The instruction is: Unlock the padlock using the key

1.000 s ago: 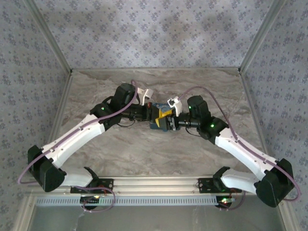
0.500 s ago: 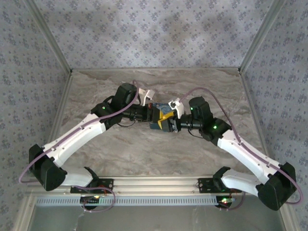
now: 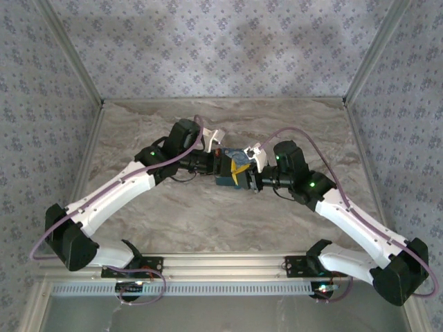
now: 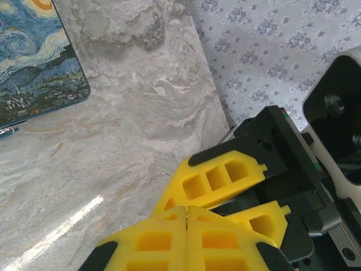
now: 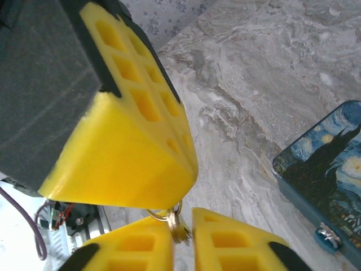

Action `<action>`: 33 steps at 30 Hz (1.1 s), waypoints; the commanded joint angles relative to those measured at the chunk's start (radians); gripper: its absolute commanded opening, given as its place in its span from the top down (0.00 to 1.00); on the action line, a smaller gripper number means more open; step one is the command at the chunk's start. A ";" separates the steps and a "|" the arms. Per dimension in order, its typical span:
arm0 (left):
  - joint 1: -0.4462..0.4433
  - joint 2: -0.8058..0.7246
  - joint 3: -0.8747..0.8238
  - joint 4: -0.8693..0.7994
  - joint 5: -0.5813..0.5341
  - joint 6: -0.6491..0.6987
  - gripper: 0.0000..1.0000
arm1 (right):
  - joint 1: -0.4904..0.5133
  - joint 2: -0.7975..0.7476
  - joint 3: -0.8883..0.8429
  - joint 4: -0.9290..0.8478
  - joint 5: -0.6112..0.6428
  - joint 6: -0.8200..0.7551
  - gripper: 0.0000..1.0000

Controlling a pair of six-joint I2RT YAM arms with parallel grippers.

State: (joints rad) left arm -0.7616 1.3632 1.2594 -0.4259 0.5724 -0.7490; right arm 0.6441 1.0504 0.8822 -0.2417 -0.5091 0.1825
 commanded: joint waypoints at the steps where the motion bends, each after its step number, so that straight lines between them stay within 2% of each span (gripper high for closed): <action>1: -0.010 0.005 0.031 0.000 0.034 0.012 1.00 | 0.003 0.011 0.036 -0.022 0.009 -0.014 0.88; 3: -0.014 0.006 0.031 0.000 0.035 0.013 1.00 | 0.003 0.014 0.040 -0.024 0.006 -0.017 0.92; 8: -0.016 0.006 0.031 0.003 0.037 0.016 1.00 | 0.000 0.012 0.041 -0.024 0.003 -0.017 0.94; 9: -0.016 0.005 0.031 0.004 0.035 0.016 1.00 | 0.002 0.011 0.040 -0.026 -0.001 -0.016 0.91; 10: -0.016 0.005 0.031 0.005 0.035 0.017 1.00 | 0.002 0.008 0.042 -0.029 -0.007 -0.015 0.81; 11: -0.016 0.005 0.033 0.002 0.035 0.019 1.00 | 0.001 0.004 0.041 -0.028 -0.003 -0.010 0.67; 12: -0.016 0.007 0.035 -0.003 0.036 0.021 1.00 | 0.002 0.001 0.042 -0.027 0.003 -0.008 0.61; 13: -0.016 0.009 0.035 -0.005 0.041 0.024 1.00 | 0.001 -0.004 0.043 -0.028 0.006 -0.011 0.60; 21: -0.022 0.025 0.037 -0.008 0.058 0.029 1.00 | 0.001 -0.006 0.068 -0.044 -0.012 -0.023 0.74; 22: -0.022 0.029 0.041 -0.016 0.057 0.034 1.00 | 0.000 -0.006 0.071 -0.048 -0.012 -0.025 0.73; 24: -0.025 0.039 0.049 -0.037 0.053 0.043 1.00 | 0.002 -0.007 0.078 -0.060 -0.005 -0.029 0.62; 27: -0.030 0.047 0.053 -0.048 0.053 0.050 1.00 | 0.002 -0.012 0.086 -0.074 0.006 -0.038 0.62; 29: -0.031 0.050 0.054 -0.049 0.052 0.051 1.00 | 0.002 -0.010 0.089 -0.084 0.003 -0.043 0.70; 33: -0.031 0.051 0.061 -0.052 0.047 0.056 1.00 | 0.003 -0.003 0.093 -0.093 -0.008 -0.046 0.75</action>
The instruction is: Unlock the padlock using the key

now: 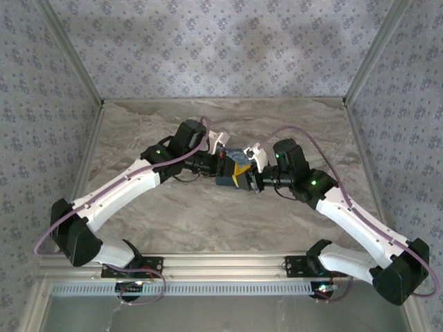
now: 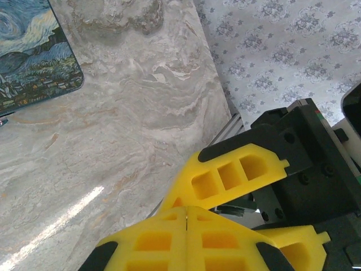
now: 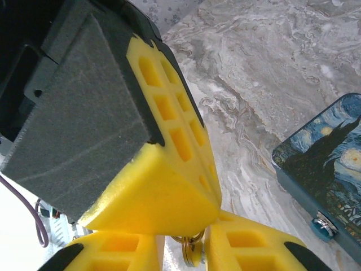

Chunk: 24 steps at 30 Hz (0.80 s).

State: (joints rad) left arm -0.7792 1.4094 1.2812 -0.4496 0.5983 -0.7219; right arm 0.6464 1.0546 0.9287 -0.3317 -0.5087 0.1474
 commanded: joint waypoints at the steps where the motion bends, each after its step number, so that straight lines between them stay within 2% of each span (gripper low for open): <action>1: -0.014 0.006 0.044 -0.033 0.018 0.032 1.00 | 0.001 -0.007 0.045 -0.004 -0.008 -0.012 0.76; 6: -0.013 0.013 0.046 -0.044 0.020 0.038 1.00 | -0.002 -0.013 0.048 -0.020 -0.008 -0.026 0.86; 9: -0.014 0.016 0.049 -0.049 0.021 0.042 1.00 | -0.004 -0.013 0.055 -0.035 -0.008 -0.035 0.87; 11: -0.014 0.018 0.051 -0.048 0.023 0.044 1.00 | -0.004 -0.009 0.059 -0.038 -0.007 -0.037 0.93; 16: -0.022 0.022 0.061 -0.051 0.021 0.049 1.00 | -0.006 -0.002 0.057 -0.031 -0.013 -0.034 1.00; 19: -0.023 0.017 0.062 -0.051 0.009 0.054 0.99 | -0.005 -0.005 0.045 -0.020 -0.007 -0.024 1.00; 21: -0.023 0.006 0.061 -0.051 -0.018 0.057 0.81 | -0.007 -0.011 0.032 -0.009 -0.005 -0.013 1.00; 23: -0.020 -0.015 0.059 -0.052 -0.054 0.063 0.55 | -0.011 -0.019 0.019 0.007 -0.005 0.001 1.00; 24: -0.018 -0.023 0.055 -0.048 -0.066 0.064 0.51 | -0.014 -0.023 0.013 0.012 -0.006 0.009 1.00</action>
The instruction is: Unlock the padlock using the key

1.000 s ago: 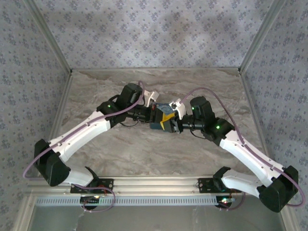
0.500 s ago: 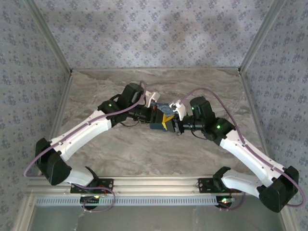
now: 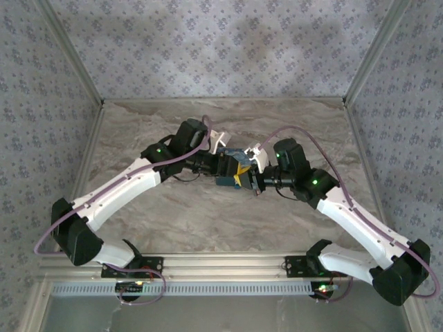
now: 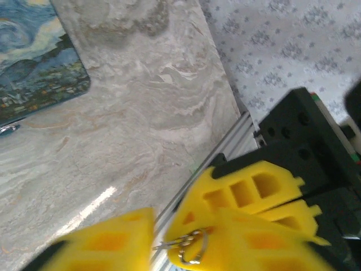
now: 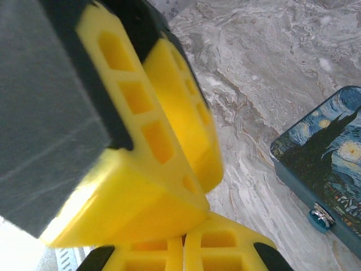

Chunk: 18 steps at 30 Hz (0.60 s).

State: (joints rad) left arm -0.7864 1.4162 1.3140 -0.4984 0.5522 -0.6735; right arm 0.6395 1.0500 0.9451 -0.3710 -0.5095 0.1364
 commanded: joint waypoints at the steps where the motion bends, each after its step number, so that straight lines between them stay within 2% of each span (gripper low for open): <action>1: -0.007 -0.044 0.017 0.007 -0.032 0.013 0.50 | -0.012 -0.024 -0.011 0.063 -0.009 0.031 1.00; 4: 0.012 -0.097 -0.026 0.051 -0.067 -0.003 0.42 | -0.028 -0.042 -0.033 0.095 -0.017 0.066 1.00; 7: 0.032 -0.166 -0.102 0.140 -0.079 -0.027 0.41 | -0.053 -0.066 -0.061 0.156 -0.031 0.127 1.00; 10: 0.036 -0.227 -0.180 0.236 -0.075 -0.041 0.44 | -0.077 -0.087 -0.089 0.236 -0.050 0.204 1.00; 15: 0.036 -0.294 -0.322 0.450 -0.022 -0.084 0.58 | -0.098 -0.124 -0.141 0.413 -0.071 0.363 1.00; 18: 0.036 -0.315 -0.375 0.554 0.012 -0.100 0.60 | -0.099 -0.135 -0.172 0.530 -0.091 0.456 1.00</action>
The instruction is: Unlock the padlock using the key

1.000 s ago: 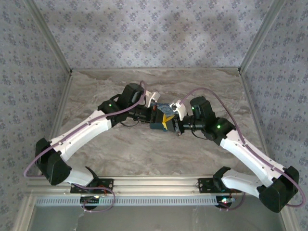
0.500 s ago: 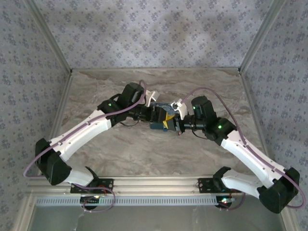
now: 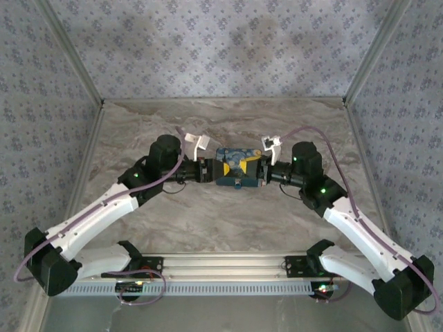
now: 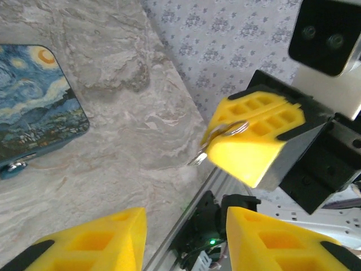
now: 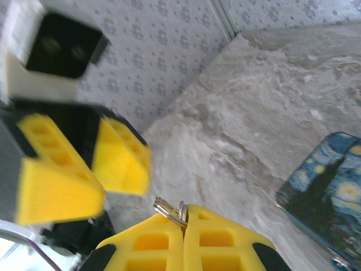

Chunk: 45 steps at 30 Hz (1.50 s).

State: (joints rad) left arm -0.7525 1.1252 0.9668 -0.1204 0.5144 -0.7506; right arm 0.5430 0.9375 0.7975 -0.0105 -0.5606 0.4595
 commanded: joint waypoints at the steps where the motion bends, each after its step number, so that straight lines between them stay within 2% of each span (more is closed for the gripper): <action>1: 0.003 -0.026 -0.033 0.192 0.055 -0.023 0.60 | -0.001 -0.026 -0.034 0.200 -0.044 0.155 1.00; 5: 0.001 -0.020 -0.037 0.262 0.110 -0.024 0.60 | 0.008 -0.043 -0.070 0.288 -0.044 0.224 1.00; 14: -0.017 0.009 -0.027 0.313 0.157 -0.024 0.59 | 0.021 -0.046 -0.078 0.342 -0.079 0.255 1.00; 24: -0.031 0.015 -0.007 0.322 0.154 -0.013 0.67 | 0.030 -0.047 -0.078 0.349 -0.108 0.257 1.00; 25: -0.030 0.016 -0.005 0.316 0.151 -0.012 0.67 | 0.029 -0.048 -0.078 0.352 -0.110 0.258 1.00; 27: -0.031 0.014 -0.004 0.308 0.143 -0.007 0.59 | 0.033 -0.048 -0.078 0.356 -0.116 0.258 1.00; 28: -0.029 0.013 -0.005 0.310 0.141 -0.008 0.59 | 0.035 -0.048 -0.078 0.355 -0.117 0.258 1.00; 33: -0.031 0.002 -0.014 0.333 0.141 -0.013 0.72 | 0.034 -0.049 -0.075 0.348 -0.121 0.257 1.00; 35: -0.031 0.000 -0.014 0.334 0.141 -0.014 0.73 | 0.036 -0.049 -0.074 0.347 -0.126 0.255 1.00; 39: -0.030 -0.009 -0.016 0.329 0.129 -0.009 0.67 | 0.036 -0.050 -0.070 0.338 -0.128 0.250 1.00; 41: -0.030 -0.014 -0.016 0.321 0.117 -0.003 0.59 | 0.035 -0.048 -0.070 0.336 -0.131 0.249 1.00; 45: -0.029 -0.025 -0.019 0.311 0.106 0.005 0.59 | 0.034 -0.052 -0.070 0.329 -0.137 0.248 1.00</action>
State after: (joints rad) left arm -0.7792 1.1339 0.9237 0.1688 0.6319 -0.7673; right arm 0.5720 0.9047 0.7242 0.3111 -0.6712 0.7082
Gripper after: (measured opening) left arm 0.409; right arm 0.066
